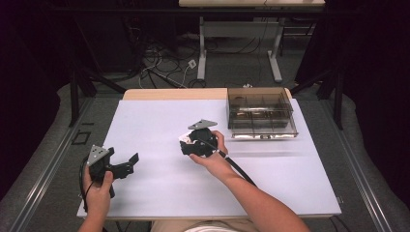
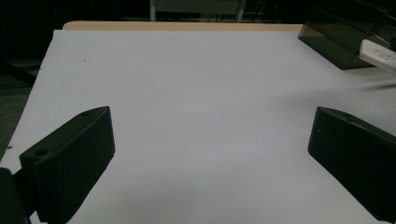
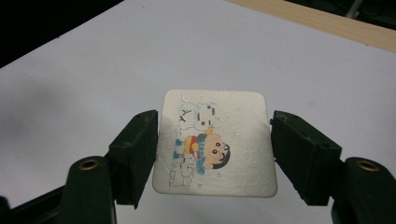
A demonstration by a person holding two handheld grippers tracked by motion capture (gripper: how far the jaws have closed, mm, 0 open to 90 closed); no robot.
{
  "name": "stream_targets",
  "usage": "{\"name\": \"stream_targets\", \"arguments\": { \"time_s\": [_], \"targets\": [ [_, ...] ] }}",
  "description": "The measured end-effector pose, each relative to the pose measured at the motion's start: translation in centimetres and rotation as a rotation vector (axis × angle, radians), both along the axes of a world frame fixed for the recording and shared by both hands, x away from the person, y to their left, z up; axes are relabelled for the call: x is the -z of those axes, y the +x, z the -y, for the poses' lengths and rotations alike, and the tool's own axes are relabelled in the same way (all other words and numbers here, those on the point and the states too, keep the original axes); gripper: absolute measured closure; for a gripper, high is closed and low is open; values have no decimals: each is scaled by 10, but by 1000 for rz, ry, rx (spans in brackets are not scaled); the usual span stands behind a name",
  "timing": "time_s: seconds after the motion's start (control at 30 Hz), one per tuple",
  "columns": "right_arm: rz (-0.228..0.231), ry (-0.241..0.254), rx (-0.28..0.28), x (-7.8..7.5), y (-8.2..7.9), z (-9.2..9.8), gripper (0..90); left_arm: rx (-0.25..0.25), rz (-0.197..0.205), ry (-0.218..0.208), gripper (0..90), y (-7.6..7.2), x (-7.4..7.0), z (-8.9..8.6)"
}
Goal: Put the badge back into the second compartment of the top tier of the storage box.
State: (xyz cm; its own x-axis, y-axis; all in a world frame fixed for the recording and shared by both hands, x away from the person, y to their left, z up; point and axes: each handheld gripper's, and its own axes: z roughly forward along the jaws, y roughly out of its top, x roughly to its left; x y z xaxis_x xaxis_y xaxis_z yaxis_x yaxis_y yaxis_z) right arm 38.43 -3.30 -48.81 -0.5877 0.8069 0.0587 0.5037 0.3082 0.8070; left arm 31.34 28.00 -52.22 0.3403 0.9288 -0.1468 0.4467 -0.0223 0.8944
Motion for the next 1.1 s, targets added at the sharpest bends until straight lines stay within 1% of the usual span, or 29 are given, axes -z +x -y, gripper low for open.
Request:
{"name": "stream_targets", "arguments": {
  "time_s": [0.07, 0.1, 0.17, 0.33, 0.5, 0.63, 1.0, 1.1],
  "targets": [
    [13, 11, 11, -1, -1, 4, 326, -1, -1, -3, 11, 0, 0, 1],
    [9, 6, 14, -2, -1, 6, 327, -1, 0, -2, 11, 0, 0, 1],
    [16, 11, 22, -4, -1, 11, 327, -2, 1, 2, 12, 0, 0, 0],
    [15, 29, 44, -9, 1, 24, 327, -2, 2, 1, 15, -1, 0, 0],
    [34, 45, 71, -14, 2, 38, 326, -4, 0, -3, 15, -1, 0, 0],
    [38, 51, 90, -20, 3, 50, 326, -7, 0, -3, 15, -1, 0, 0],
    [52, 60, 136, -28, 6, 77, 327, -9, 2, 2, 16, -1, 1, 0],
    [60, 51, 147, -30, 7, 84, 326, -9, 2, 0, 15, -1, 0, 0]
  ]
}}
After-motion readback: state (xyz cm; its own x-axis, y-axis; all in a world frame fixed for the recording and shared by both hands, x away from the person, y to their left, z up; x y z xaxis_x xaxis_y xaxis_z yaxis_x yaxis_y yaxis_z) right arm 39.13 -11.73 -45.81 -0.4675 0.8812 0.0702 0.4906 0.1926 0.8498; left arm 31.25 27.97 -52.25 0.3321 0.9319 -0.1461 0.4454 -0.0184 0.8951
